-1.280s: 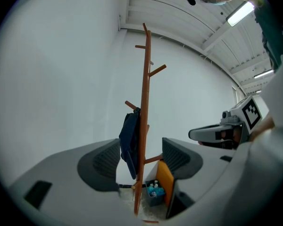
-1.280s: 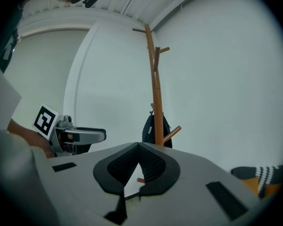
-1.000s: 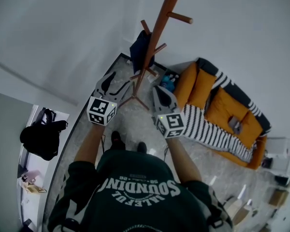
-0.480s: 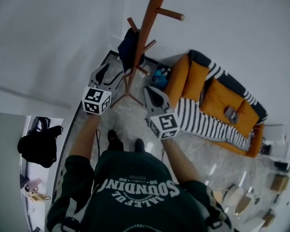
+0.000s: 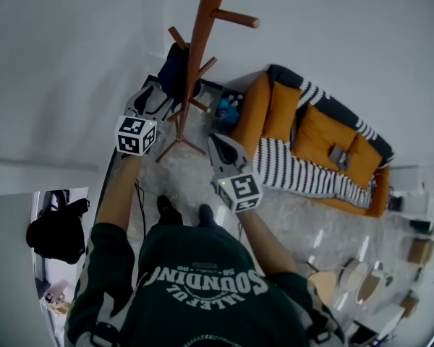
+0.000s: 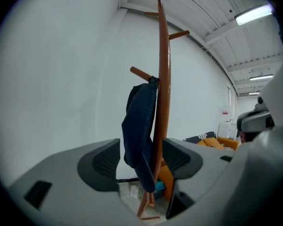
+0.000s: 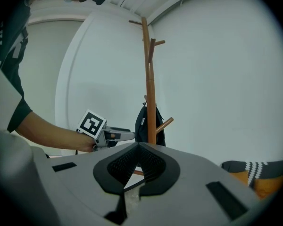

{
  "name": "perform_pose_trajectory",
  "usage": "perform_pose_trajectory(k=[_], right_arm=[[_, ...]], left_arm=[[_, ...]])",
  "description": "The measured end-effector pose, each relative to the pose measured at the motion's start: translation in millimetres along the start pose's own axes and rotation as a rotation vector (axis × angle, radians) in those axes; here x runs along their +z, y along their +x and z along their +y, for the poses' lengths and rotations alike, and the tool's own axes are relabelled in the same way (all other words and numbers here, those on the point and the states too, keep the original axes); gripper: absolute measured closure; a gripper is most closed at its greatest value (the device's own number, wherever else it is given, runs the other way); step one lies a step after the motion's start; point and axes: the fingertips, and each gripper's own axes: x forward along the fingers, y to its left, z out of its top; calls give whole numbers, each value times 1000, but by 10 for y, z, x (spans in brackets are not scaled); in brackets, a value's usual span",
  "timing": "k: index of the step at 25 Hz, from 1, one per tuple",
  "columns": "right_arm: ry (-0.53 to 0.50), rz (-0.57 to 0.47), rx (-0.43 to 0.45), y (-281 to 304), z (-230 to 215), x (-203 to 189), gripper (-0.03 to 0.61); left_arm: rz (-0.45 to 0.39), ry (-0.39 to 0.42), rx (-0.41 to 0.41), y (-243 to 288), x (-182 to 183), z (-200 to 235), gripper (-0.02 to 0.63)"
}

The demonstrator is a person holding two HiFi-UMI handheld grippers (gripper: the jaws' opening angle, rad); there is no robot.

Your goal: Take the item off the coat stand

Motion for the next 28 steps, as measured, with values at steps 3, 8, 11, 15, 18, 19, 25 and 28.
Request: perform_pose_trajectory(k=[3,8,11,15,18,19,25,28], right_arm=[[15,-5,-24,-13,-43,-59,580],[14,5,-53,-42,-113,-53,580],[13,13,-69,-59,-130,-18,579],[27,18,-84,-101,-158,-76,579],[39,14,-107,-138,-214,-132,580],[41,12,-111,-150,-226,-130,579],[34,-5,-106,-213,-204,-88,580],[24,22,-111,-230,-220,-129,580]], left_arm=[[9,-3,-8,126,-23,87,353],[31,-64,-50,347,-27,180,353],[49,-59,-92,467,-19,167,353],[74,-23,-123,571,-5,131,353],[95,12,-115,598,-6,129,411],[99,28,-107,601,-3,133,457],[102,73,-50,547,42,181,561],[103,79,-27,522,71,233,571]])
